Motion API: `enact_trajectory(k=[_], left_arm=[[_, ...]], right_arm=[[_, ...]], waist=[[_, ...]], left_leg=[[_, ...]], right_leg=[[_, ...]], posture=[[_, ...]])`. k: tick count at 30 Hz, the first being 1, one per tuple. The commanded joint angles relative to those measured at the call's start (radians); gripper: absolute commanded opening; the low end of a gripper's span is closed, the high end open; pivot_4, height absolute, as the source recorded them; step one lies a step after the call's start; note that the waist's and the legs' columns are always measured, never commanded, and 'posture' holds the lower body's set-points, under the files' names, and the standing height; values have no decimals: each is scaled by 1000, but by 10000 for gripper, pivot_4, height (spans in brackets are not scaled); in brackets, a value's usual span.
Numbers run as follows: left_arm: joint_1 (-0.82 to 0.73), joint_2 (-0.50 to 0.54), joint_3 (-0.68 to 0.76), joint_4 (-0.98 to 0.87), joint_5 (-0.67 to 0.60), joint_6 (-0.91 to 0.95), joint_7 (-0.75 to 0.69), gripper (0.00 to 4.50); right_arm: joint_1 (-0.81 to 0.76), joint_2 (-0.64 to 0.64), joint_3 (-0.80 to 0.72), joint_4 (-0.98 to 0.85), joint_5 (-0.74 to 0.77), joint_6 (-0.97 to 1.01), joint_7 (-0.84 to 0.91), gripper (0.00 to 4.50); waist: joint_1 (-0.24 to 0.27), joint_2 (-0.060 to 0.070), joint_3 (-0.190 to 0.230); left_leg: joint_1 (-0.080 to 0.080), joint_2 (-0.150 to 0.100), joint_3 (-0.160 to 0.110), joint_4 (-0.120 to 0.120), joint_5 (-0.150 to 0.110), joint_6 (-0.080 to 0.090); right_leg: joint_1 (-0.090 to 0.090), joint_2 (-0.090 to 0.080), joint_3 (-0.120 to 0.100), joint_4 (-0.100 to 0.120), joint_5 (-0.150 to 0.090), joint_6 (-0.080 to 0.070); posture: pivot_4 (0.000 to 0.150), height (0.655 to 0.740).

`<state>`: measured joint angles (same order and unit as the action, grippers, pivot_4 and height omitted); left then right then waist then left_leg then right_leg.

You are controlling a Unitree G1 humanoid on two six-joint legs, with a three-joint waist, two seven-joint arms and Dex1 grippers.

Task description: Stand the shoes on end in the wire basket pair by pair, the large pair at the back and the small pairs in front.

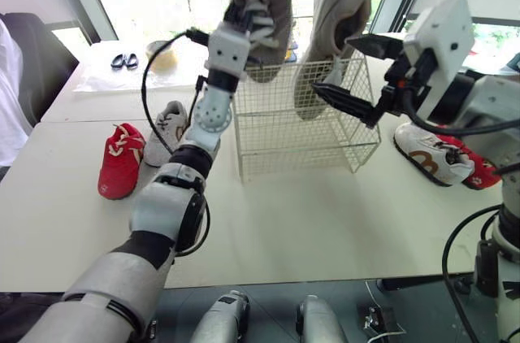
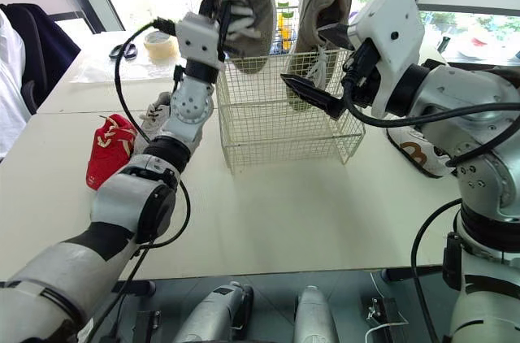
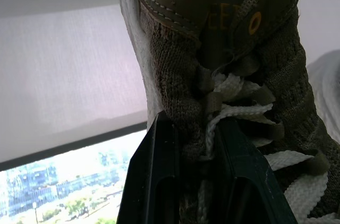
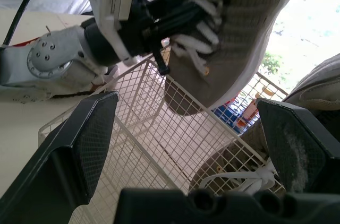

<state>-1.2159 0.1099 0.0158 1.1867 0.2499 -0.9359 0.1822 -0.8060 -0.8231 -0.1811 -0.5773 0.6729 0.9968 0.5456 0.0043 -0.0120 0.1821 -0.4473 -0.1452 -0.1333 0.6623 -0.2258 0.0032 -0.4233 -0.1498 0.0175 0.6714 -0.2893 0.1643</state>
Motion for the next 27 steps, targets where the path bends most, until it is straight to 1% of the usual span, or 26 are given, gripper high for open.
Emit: enact_trajectory(k=[1, 4, 6, 8, 10, 11, 14, 15, 17, 19, 21, 24, 27], left_arm=[[-3, -8, -4, -35, -19, -25, -6, 2020], [26, -18, 1, -50, -55, -7, -69, 2020], [51, -34, 14, -72, -114, 42, -153, 2020], [79, -52, 32, -105, -181, 101, -231, 12472], [116, -64, 42, -158, -226, 140, -277, 20990], [134, -67, 42, -187, -241, 154, -299, 26445], [215, -64, 39, -350, -314, 250, -379, 41685], [241, -62, 37, -405, -337, 291, -405, 44826], [304, -50, 28, -549, -392, 405, -465, 44826], [398, -18, 17, -763, -467, 564, -526, 44826], [475, 31, 28, -969, -550, 744, -551, 44826], [526, 103, 44, -1145, -621, 920, -574, 44826], [549, 222, 91, -1295, -786, 1170, -639, 44826]], right_arm=[[-15, -18, -33, -24, 10, -10, -7, 45000], [-13, -18, -32, -24, 13, -10, -8, 45000], [-11, -19, -30, -23, 14, -12, -8, 45000], [-10, -19, -29, -21, 15, -13, -7, 45000], [-9, -20, -28, -21, 15, -15, -6, 45000], [-8, -20, -28, -20, 15, -15, -6, 45000], [-5, -20, -25, -20, 15, -15, -3, 45000], [-4, -21, -26, -20, 17, -15, -2, 45000], [1, -24, -30, -22, 19, -14, 0, 45000], [6, -24, -25, -21, 16, -18, 1, 45000], [9, -23, -23, -17, 15, -22, 3, 45000], [18, -31, -29, -11, 15, -25, 10, 45000], [32, -63, -63, 14, 5, -26, 19, 45000]], waist=[[1, 0, 0], [1, 0, 0], [3, 0, 0], [6, 0, -1], [9, 0, -2], [9, 0, -3], [9, 0, -3], [8, 0, -3], [5, 0, -3], [0, 0, -3], [-9, 0, -3], [-19, 0, -3], [-15, 0, -3]], left_leg=[[0, 0, 0, 0, 0, 0], [0, 0, 0, 0, 0, 0], [0, 0, 0, 0, 0, 0], [0, 0, 0, 1, 0, 0], [1, 0, 0, 1, 0, 0], [3, 0, 0, 1, 0, 0], [4, 0, -1, 2, 0, 1], [4, 0, -1, 2, -1, 1], [4, 0, -1, 2, -1, 1], [4, 0, -1, 2, -1, 1], [4, 0, -1, 2, -1, 1], [4, 1, -1, 1, -1, 1], [3, 1, -1, 1, -1, 1]], right_leg=[[0, 0, 0, 0, 0, 0], [0, 0, 0, 0, 0, 0], [0, 0, 0, 0, 0, 0], [1, 0, 0, 0, 0, 0], [2, 0, 0, 0, 0, 0], [4, 0, -1, 0, 0, 0], [6, 0, -1, 0, 0, 0], [6, 0, -1, 0, 0, 0], [6, 0, -1, 0, 0, 1], [5, 0, 0, 0, 0, 0], [5, 0, 0, 0, 0, 0], [4, 1, 1, 0, 0, 0], [4, 1, 0, 0, 0, 0]], posture=[[1500, 7400], [1500, 7400], [1500, 7400], [1500, 7400], [1500, 7400], [1500, 7400], [1500, 7400], [1500, 7400], [1500, 7400], [1500, 7400], [1500, 7400], [1500, 7400], [1500, 7400]])
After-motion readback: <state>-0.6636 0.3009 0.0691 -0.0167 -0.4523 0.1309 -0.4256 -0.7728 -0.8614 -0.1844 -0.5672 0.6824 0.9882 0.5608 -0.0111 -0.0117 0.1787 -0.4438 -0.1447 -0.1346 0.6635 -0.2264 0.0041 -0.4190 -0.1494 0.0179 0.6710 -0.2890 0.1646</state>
